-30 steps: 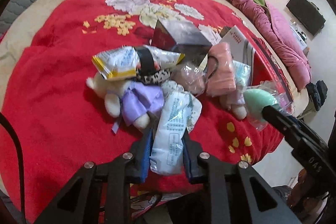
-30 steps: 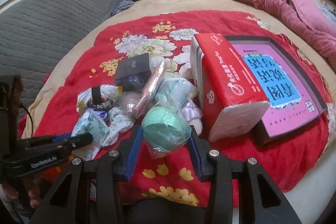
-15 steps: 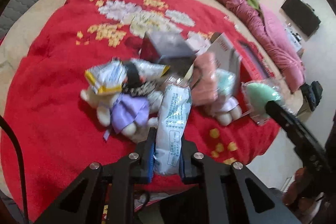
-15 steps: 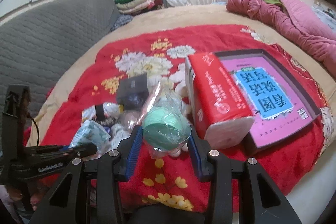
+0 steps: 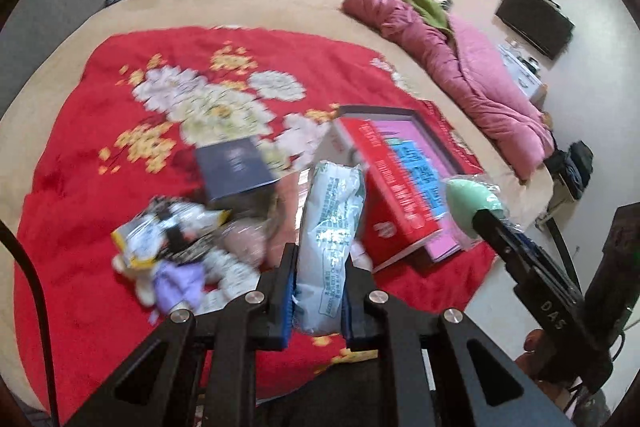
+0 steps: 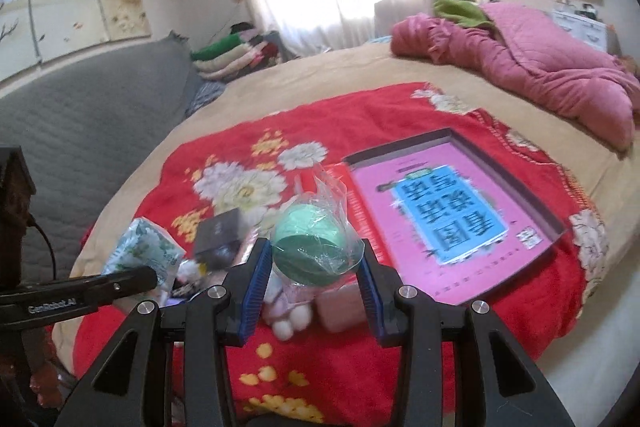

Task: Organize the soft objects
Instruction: 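Carry the pad pack and green ball bag over the pink book tray with both grippers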

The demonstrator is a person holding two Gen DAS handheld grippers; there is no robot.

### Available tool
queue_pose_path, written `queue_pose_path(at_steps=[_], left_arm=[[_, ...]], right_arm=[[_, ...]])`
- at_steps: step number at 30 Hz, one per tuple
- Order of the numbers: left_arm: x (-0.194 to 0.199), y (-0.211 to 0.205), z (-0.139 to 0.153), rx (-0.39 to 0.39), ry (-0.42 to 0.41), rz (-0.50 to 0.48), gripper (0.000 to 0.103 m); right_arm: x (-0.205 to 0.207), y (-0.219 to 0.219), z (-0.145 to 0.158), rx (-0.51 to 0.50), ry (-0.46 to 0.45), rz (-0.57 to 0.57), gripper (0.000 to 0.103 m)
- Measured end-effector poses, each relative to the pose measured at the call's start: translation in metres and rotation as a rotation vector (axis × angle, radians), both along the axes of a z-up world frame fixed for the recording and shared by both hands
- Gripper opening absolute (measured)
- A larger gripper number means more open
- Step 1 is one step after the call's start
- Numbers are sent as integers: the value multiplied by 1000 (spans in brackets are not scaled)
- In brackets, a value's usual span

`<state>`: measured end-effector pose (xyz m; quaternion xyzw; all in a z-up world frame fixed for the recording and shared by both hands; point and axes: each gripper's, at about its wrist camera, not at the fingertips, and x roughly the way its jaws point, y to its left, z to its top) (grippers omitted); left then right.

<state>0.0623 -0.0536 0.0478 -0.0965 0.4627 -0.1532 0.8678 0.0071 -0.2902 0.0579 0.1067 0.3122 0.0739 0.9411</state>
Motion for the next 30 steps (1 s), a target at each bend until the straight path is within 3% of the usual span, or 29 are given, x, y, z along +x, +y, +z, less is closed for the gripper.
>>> queue_pose_path(at_steps=[10, 18, 30], left_arm=[[21, -74, 15, 23, -31, -113, 18], [45, -133, 11, 16, -22, -189, 18], [83, -201, -28, 67, 73, -272, 18]], right_arm=[[3, -61, 9, -31, -38, -129, 44], [17, -106, -8, 4, -7, -205, 44], [37, -152, -35, 26, 49, -263, 44]])
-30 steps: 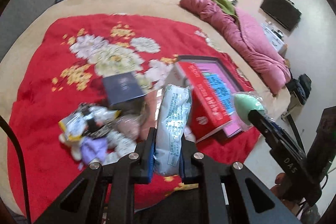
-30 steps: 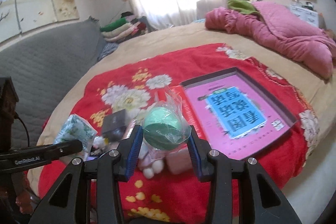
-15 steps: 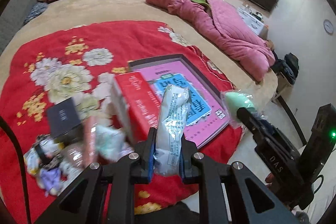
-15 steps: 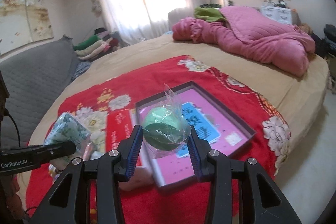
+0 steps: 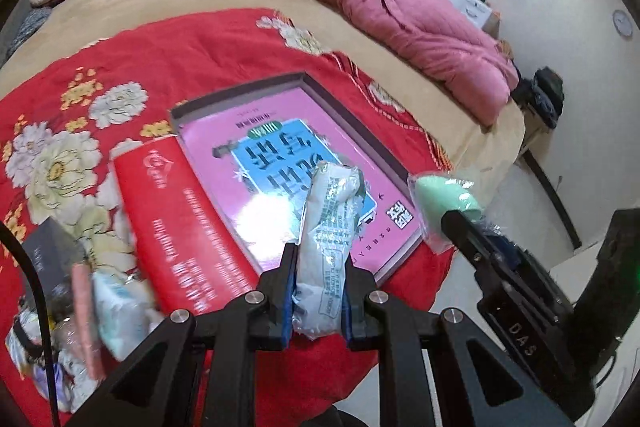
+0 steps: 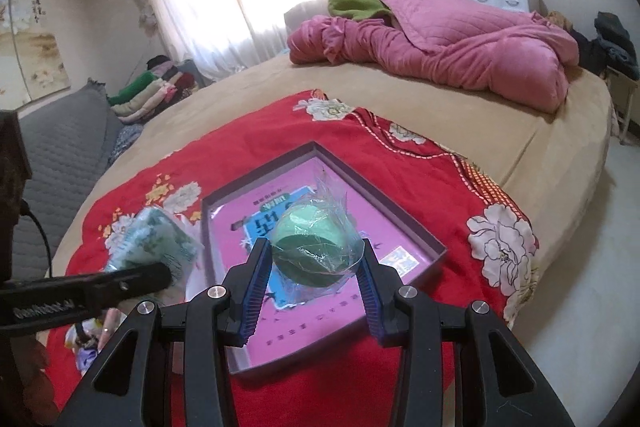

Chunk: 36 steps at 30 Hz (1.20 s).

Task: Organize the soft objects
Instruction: 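Carry the pad pack and green ball bag over the pink book tray with both grippers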

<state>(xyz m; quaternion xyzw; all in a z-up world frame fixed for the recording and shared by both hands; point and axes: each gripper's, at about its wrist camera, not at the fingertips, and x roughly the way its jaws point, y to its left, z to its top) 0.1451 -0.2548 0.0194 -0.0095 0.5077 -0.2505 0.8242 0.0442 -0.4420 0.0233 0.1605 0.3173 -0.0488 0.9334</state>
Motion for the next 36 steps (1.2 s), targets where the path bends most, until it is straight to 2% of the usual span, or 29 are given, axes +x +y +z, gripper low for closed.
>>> queue_pose_path(at_steps=[5, 12, 18, 25, 36], left_arm=[[8, -21, -20, 31, 47, -39, 18], [14, -40, -43, 91, 98, -88, 18], [19, -51, -53, 131, 123, -108, 18], [22, -63, -60, 176, 136, -124, 19], [24, -70, -74, 220, 158, -129, 19]], right_arm=[[8, -15, -10, 32, 22, -8, 44], [27, -21, -34, 39, 99, 21, 44], [45, -26, -55, 12, 173, 23, 44], [54, -30, -73, 23, 218, 22, 45], [47, -33, -72, 20, 196, 7, 46]])
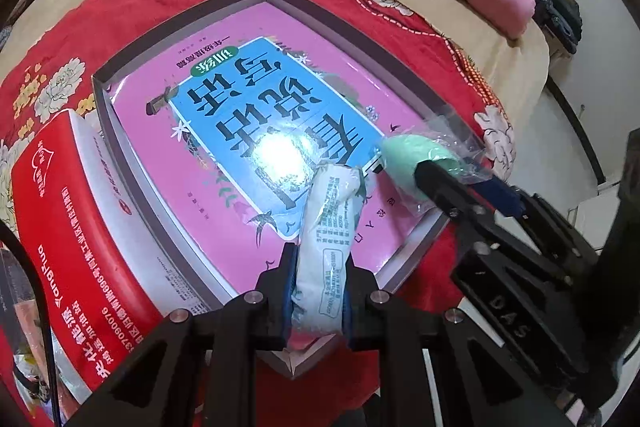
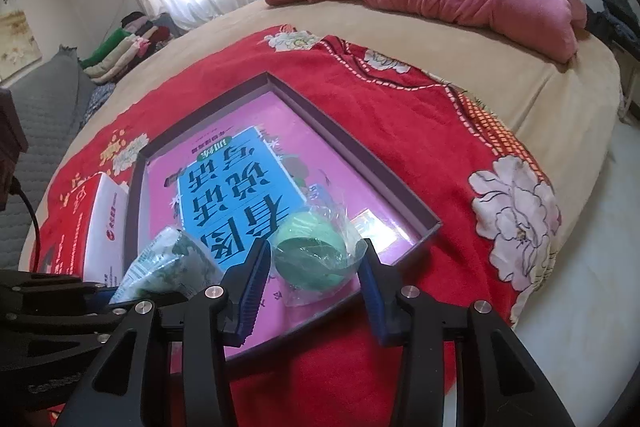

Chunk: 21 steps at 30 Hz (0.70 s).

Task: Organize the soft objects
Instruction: 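Carry the pad pack and green ball bag over the pink book tray with both grippers, then open left gripper to drop the pad pack while right releases the green ball bag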

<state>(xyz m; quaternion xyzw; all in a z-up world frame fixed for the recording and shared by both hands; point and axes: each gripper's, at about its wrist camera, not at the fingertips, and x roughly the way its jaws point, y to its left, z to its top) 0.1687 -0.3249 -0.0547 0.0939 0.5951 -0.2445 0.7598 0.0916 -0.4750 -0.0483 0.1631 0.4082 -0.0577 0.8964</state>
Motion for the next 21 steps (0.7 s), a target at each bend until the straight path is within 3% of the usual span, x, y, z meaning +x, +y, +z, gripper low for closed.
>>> queue_pose_path(at_steps=[7, 12, 15, 17, 21], left_arm=[[-1, -2, -1, 19, -3, -1, 19], [-2, -4, 0, 35, -16, -5, 22], [-3, -4, 4, 25, -30, -8, 33], [-4, -4, 7, 25, -41, -8, 51], [-4, 0, 12, 21, -52, -1, 53]], right_arm=[[-5, -6, 5, 9, -10, -19, 54], [-8, -7, 6, 2, -1, -24, 54], [-11, -7, 9, -11, -4, -31, 56], [-13, -8, 12, -13, -8, -38, 57], [-18, -11, 19, -9, -22, -48, 58]])
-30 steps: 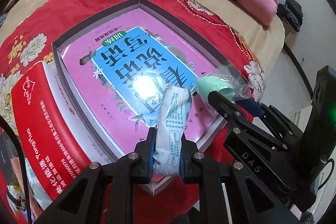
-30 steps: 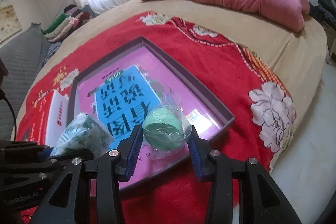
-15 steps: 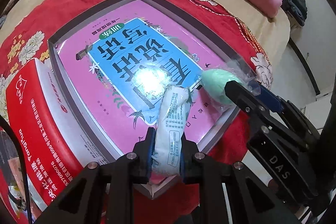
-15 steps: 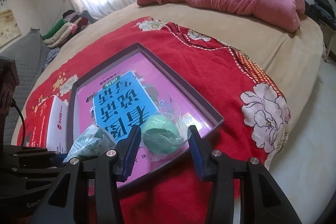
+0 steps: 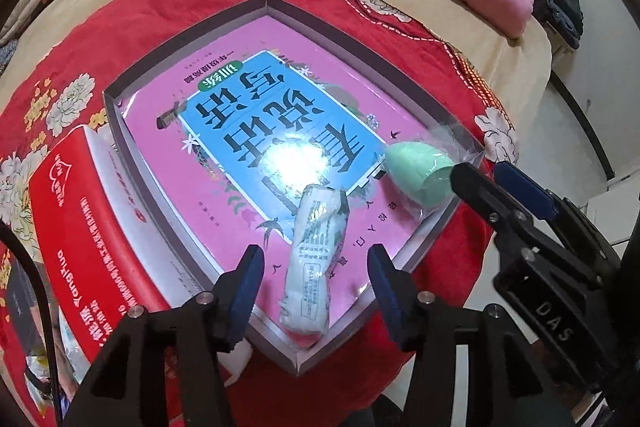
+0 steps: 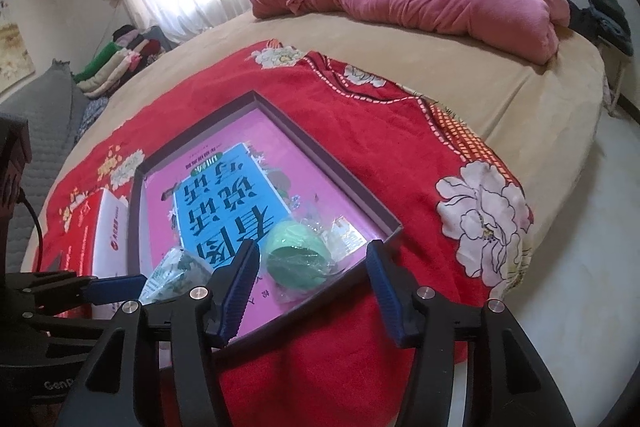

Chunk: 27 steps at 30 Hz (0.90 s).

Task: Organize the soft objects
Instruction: 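Open left gripper to drop the pad pack while right releases the green ball bag, then move both open grippers back toward the pile of soft items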

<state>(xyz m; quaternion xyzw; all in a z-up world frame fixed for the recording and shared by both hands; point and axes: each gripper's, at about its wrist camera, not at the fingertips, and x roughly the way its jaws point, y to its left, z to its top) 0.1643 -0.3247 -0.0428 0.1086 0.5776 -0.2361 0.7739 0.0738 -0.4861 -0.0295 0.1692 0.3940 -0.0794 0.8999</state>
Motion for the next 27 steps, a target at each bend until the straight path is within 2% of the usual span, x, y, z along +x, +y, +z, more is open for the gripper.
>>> queue_pose_path(at_steps=[6, 12, 14, 16, 17, 27], left_arm=[[-2, 12, 9, -10, -21, 29, 54], [-10, 26, 30, -21, -86, 44, 54], [-15, 31, 38, -19, -115, 46, 58], [-18, 34, 45, -22, -130, 44, 64], [-19, 36, 47, -26, -135, 46, 65], [-35, 68, 70, -55, -199, 109, 69]], right_arm=[[-8, -2, 9, -15, -7, -25, 60], [-15, -5, 21, -20, -23, -43, 60], [-18, -2, 27, -33, -33, -43, 61], [-19, 0, 31, -45, -36, -45, 70], [-21, 0, 34, -48, -40, -46, 70], [-30, 18, 58, -100, -59, -28, 73]])
